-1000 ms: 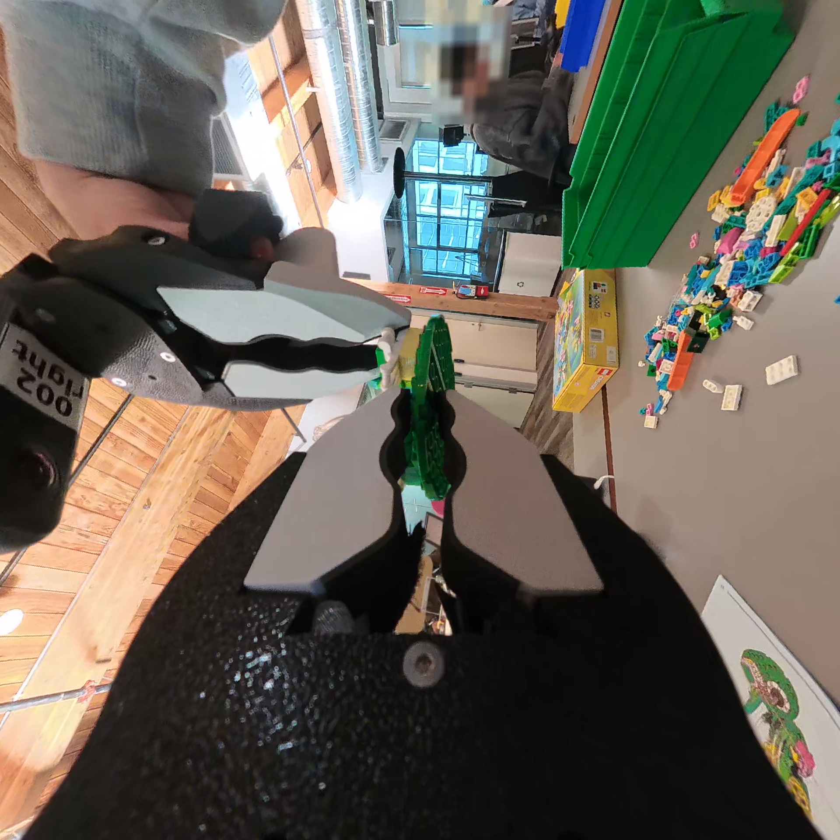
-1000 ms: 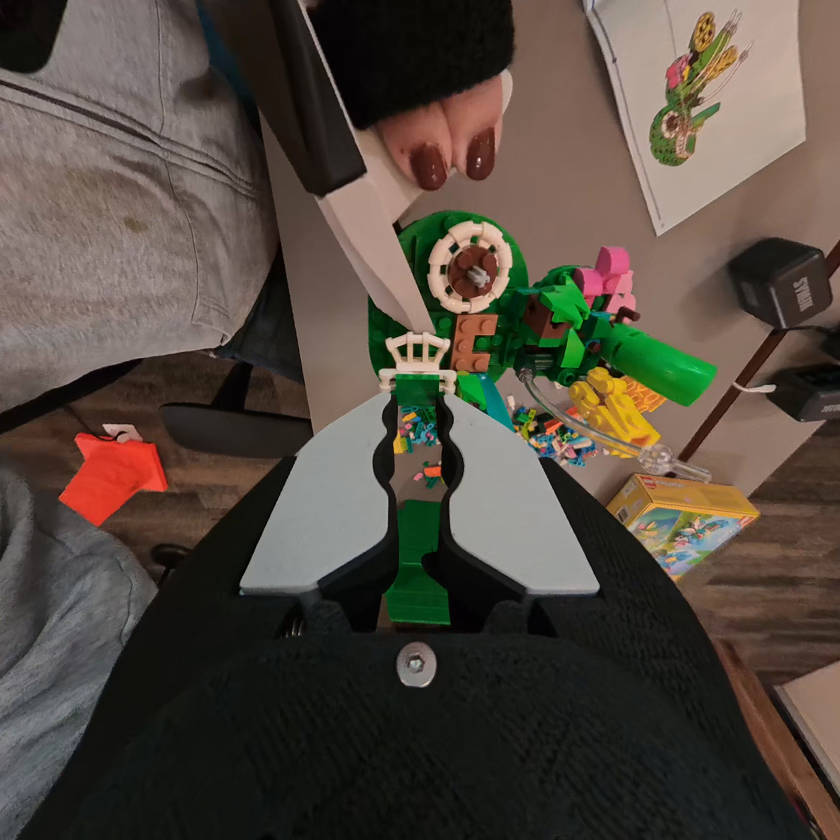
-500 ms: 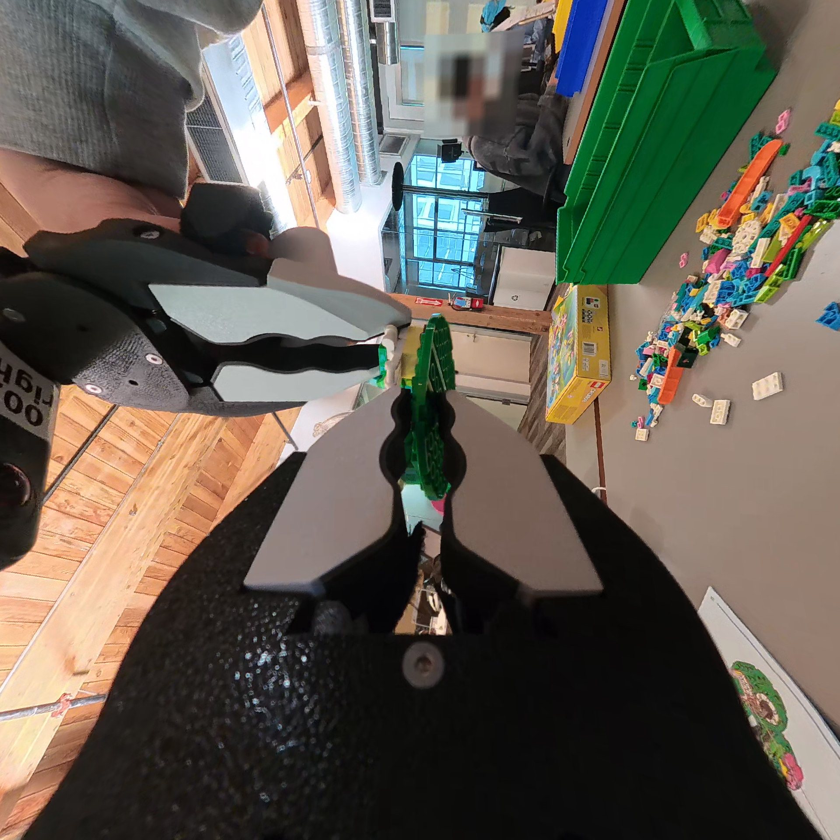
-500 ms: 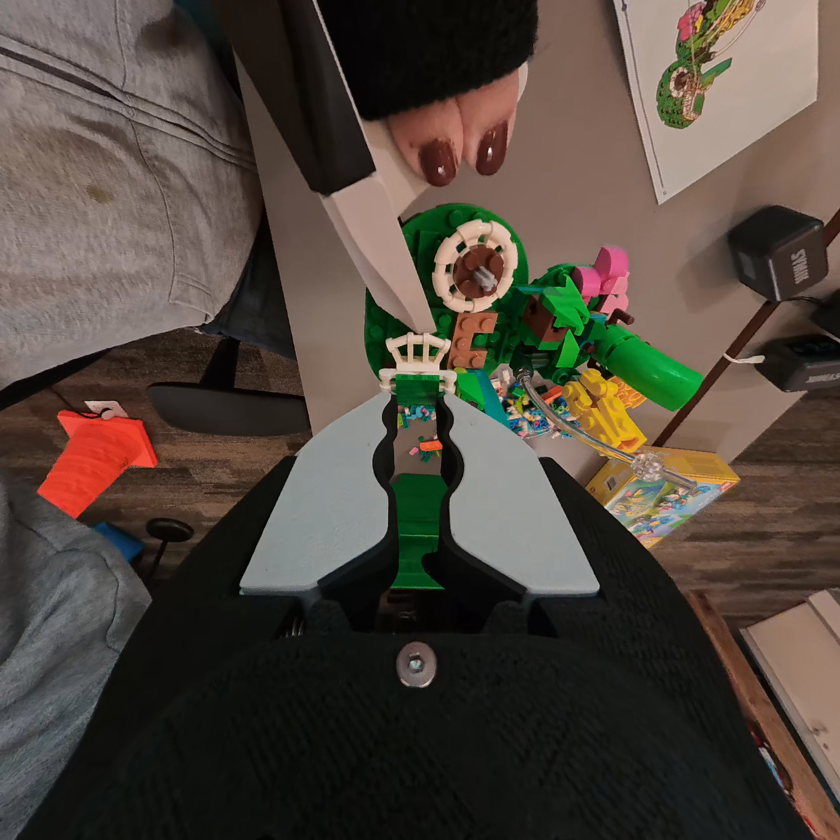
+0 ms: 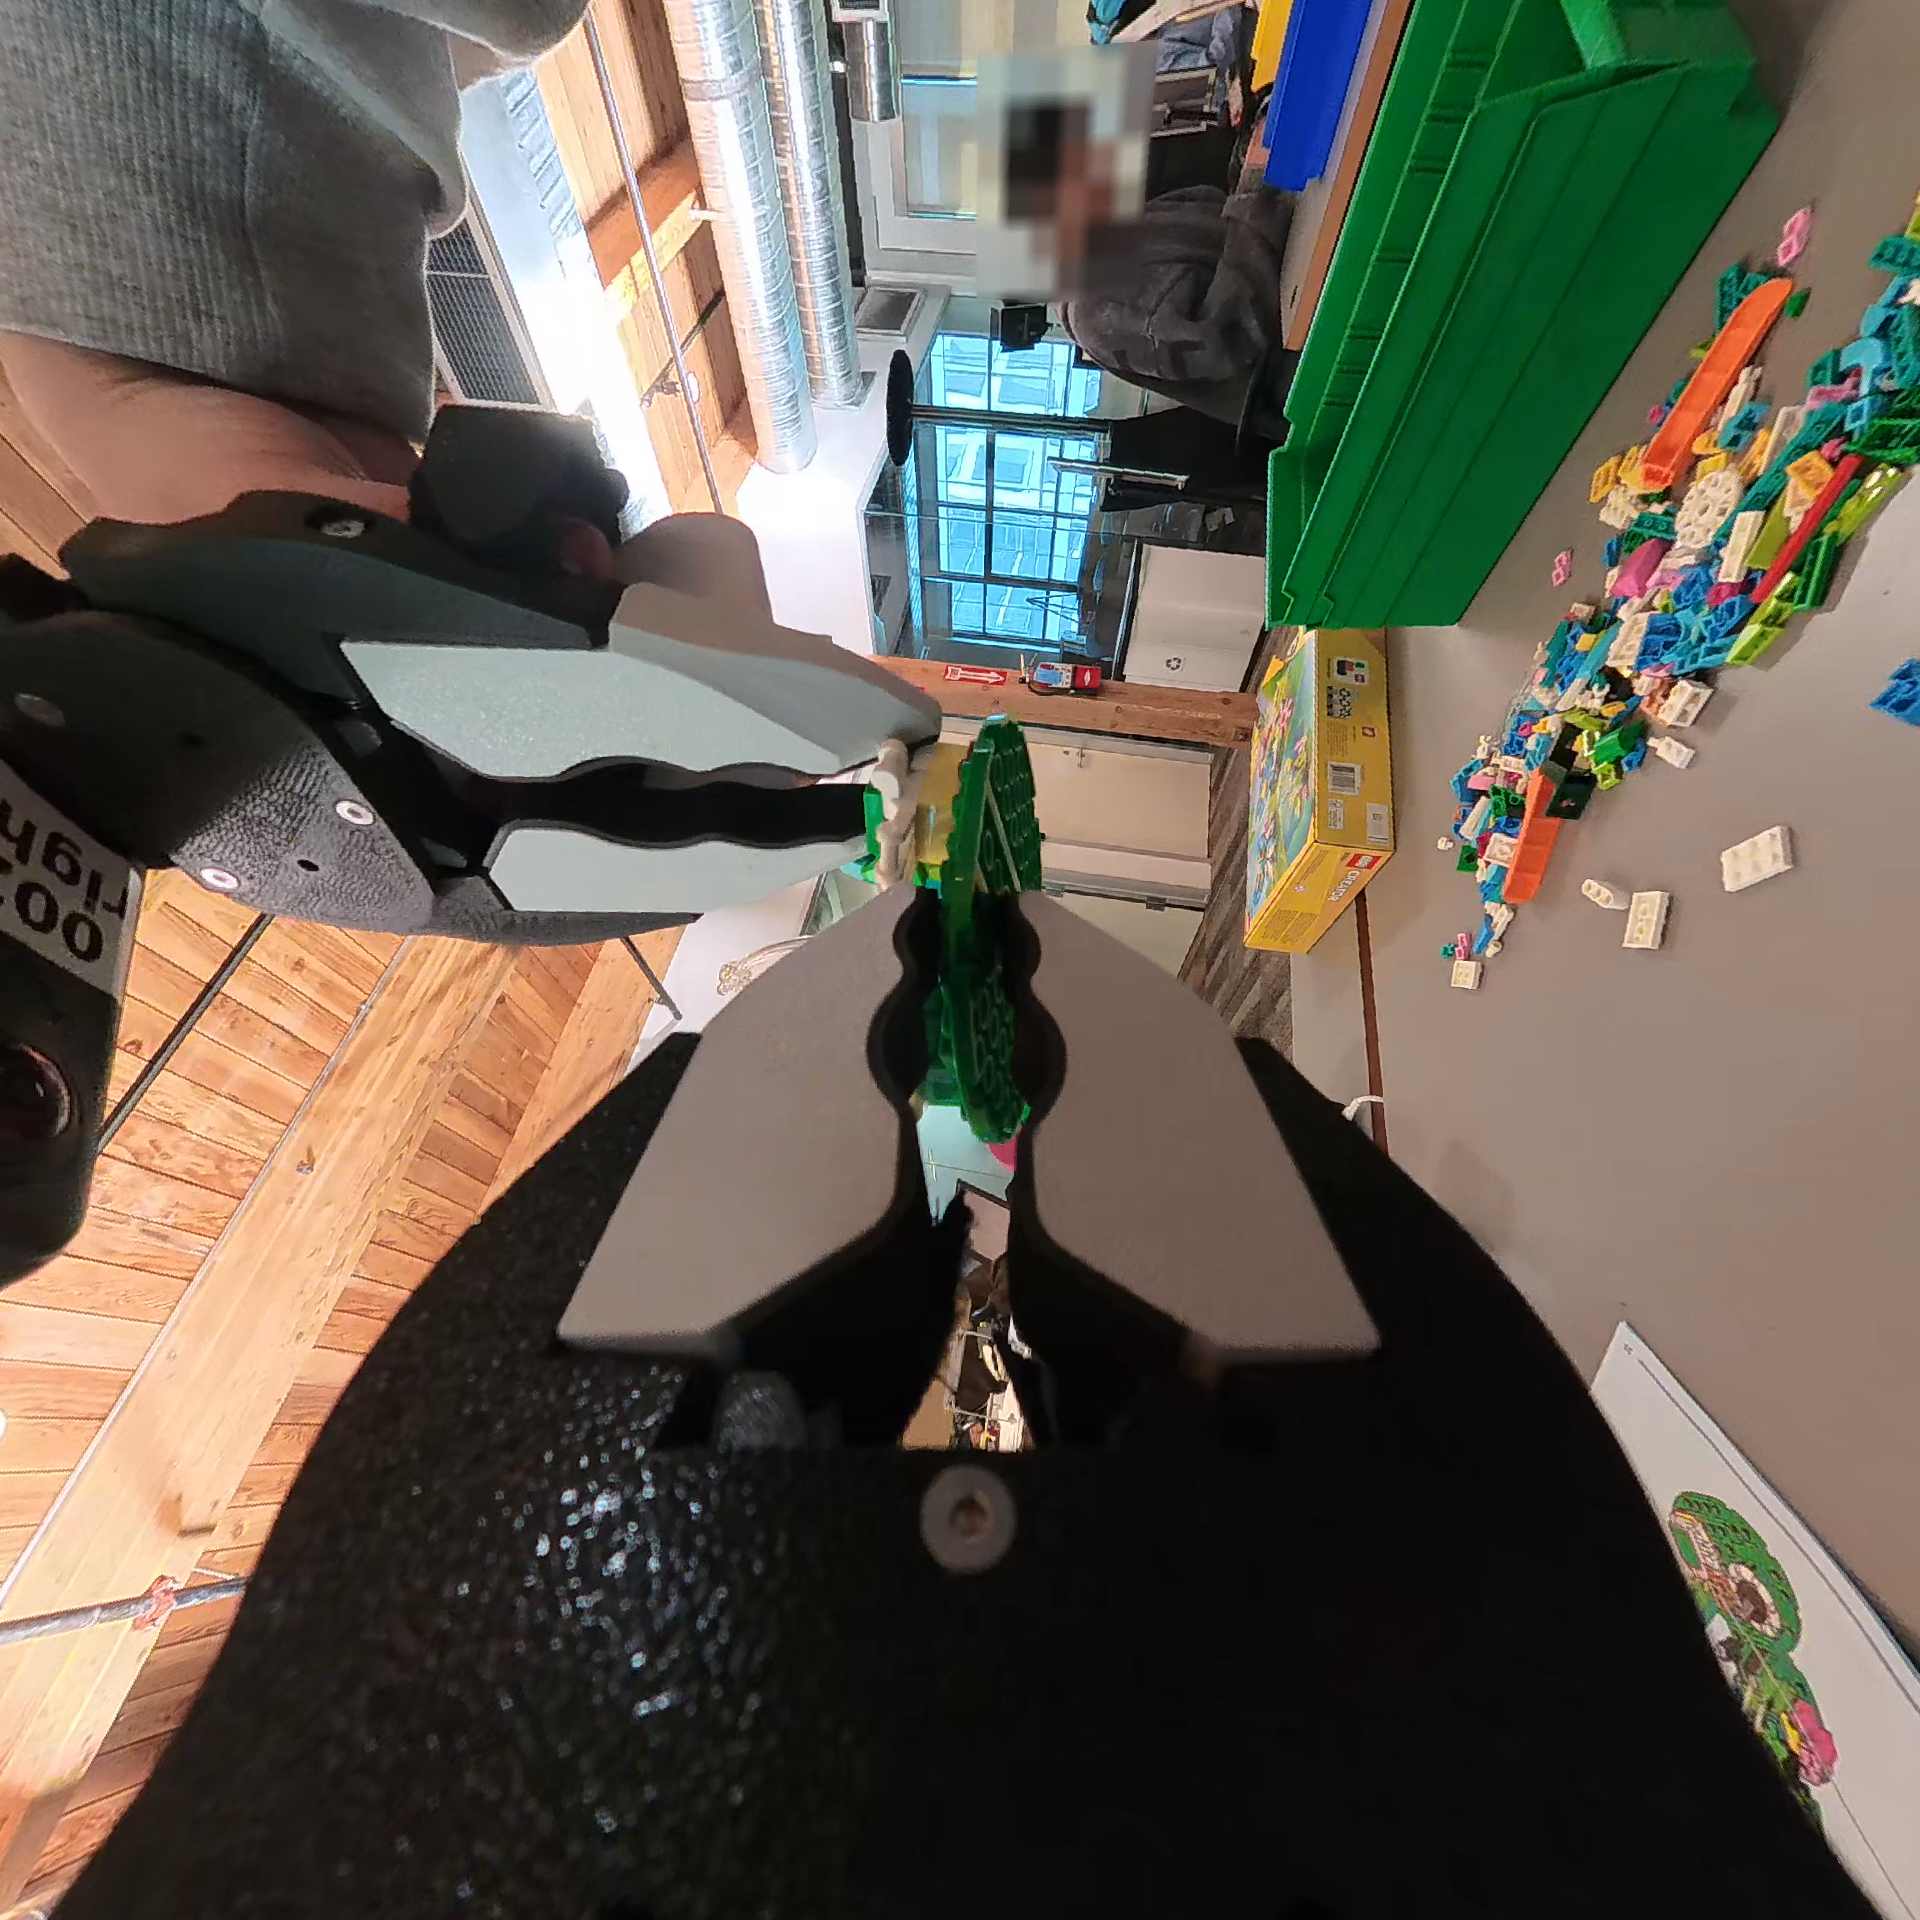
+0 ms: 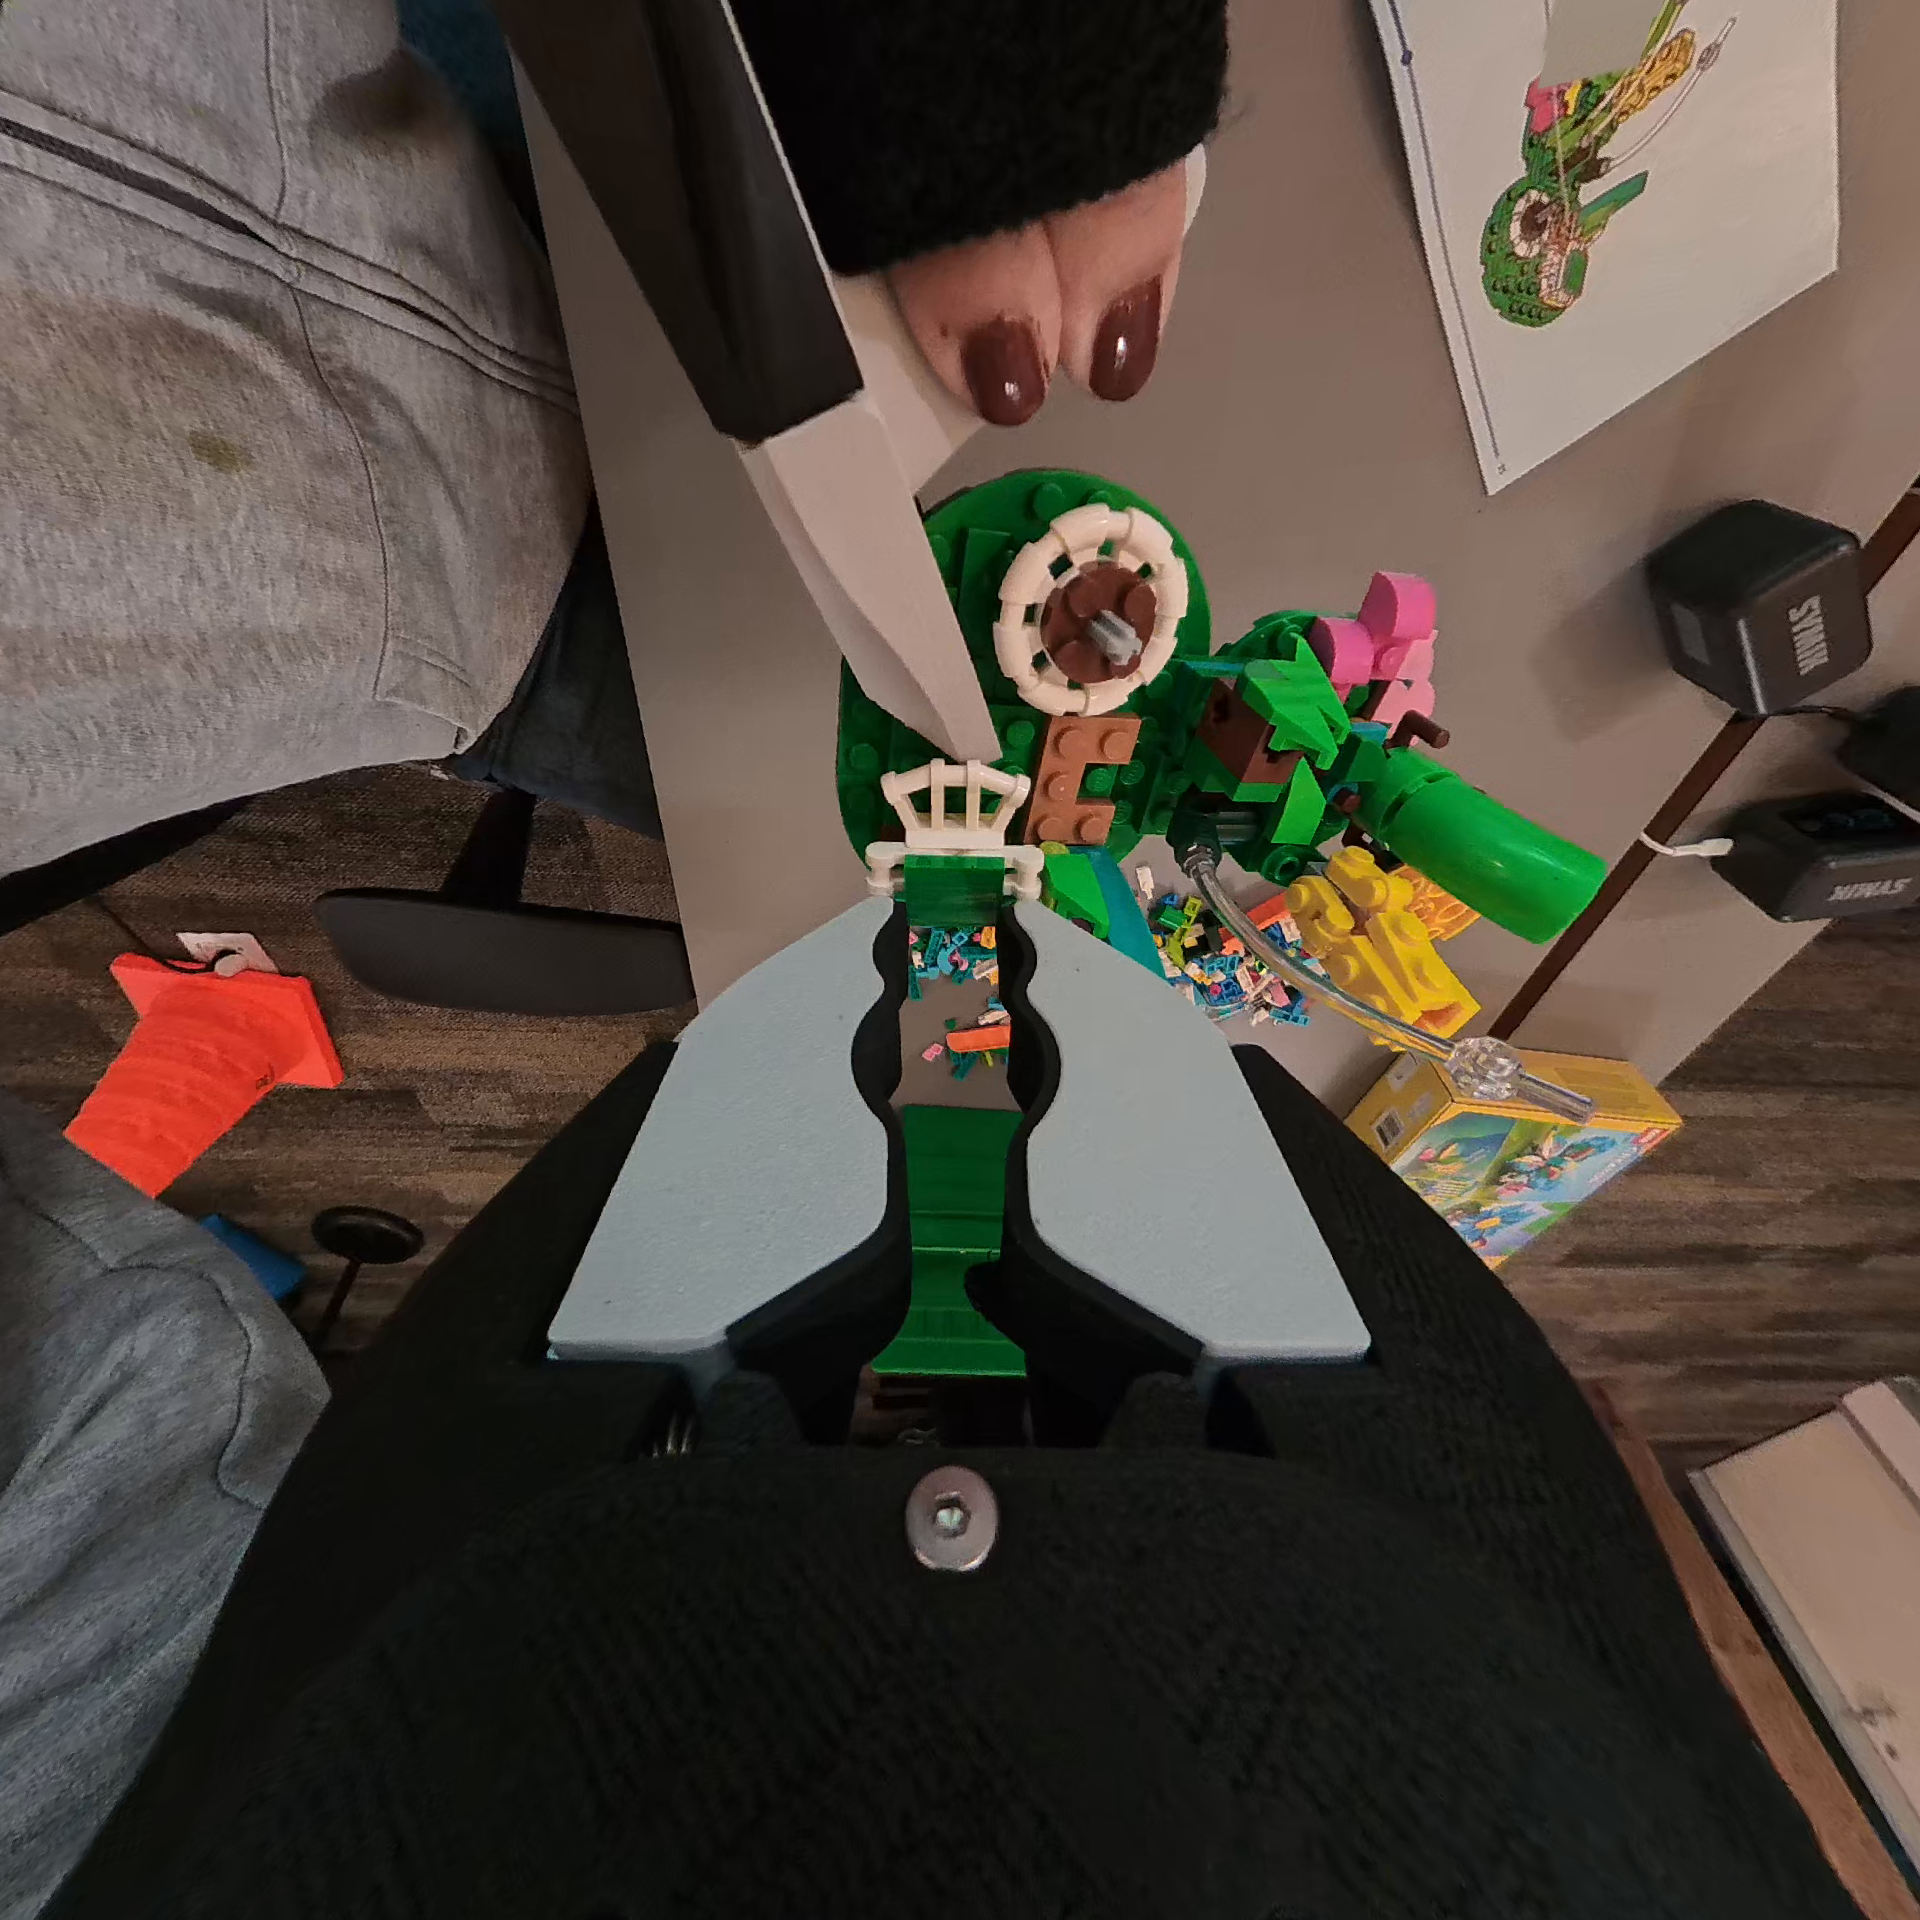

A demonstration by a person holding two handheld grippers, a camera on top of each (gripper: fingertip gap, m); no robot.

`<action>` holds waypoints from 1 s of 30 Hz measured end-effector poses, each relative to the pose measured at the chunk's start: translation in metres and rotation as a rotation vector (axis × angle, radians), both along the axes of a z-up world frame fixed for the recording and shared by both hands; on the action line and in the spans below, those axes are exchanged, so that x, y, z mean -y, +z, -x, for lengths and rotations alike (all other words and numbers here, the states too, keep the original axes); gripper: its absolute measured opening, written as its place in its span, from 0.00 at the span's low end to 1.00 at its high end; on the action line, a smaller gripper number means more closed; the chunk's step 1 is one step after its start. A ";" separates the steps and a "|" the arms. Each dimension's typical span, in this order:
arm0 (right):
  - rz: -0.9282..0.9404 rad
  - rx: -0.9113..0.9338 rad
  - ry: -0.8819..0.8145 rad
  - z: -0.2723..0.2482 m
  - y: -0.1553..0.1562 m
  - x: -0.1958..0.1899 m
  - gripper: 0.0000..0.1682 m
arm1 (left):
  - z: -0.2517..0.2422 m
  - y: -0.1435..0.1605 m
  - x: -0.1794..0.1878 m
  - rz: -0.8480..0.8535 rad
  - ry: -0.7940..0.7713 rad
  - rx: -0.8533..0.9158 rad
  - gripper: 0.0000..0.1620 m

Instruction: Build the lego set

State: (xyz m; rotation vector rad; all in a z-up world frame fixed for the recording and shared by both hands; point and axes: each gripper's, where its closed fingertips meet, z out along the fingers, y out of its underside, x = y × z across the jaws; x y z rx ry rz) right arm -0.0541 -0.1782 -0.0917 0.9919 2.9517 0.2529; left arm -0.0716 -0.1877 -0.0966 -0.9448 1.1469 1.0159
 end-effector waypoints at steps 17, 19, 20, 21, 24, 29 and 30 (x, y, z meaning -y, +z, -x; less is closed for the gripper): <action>0.000 0.020 -0.028 0.001 -0.001 0.002 0.09 | 0.006 -0.002 -0.004 0.003 0.029 -0.005 0.07; -0.009 0.021 -0.025 0.000 -0.002 0.000 0.09 | 0.006 -0.002 -0.004 0.007 0.022 0.001 0.07; -0.006 0.018 -0.026 0.001 -0.002 0.000 0.09 | 0.005 -0.002 -0.004 0.007 0.018 0.002 0.07; -0.001 0.017 -0.027 0.001 -0.002 0.001 0.09 | 0.004 -0.002 -0.004 0.006 0.019 0.000 0.07; -0.001 0.015 -0.027 0.002 -0.002 0.000 0.09 | 0.004 -0.003 -0.004 0.002 0.029 -0.011 0.07; -0.021 0.014 -0.024 0.002 -0.004 -0.002 0.09 | 0.004 -0.005 -0.006 0.011 0.032 -0.012 0.07; -0.029 0.013 -0.025 0.003 -0.004 -0.003 0.09 | 0.004 -0.005 -0.006 0.012 0.033 -0.012 0.07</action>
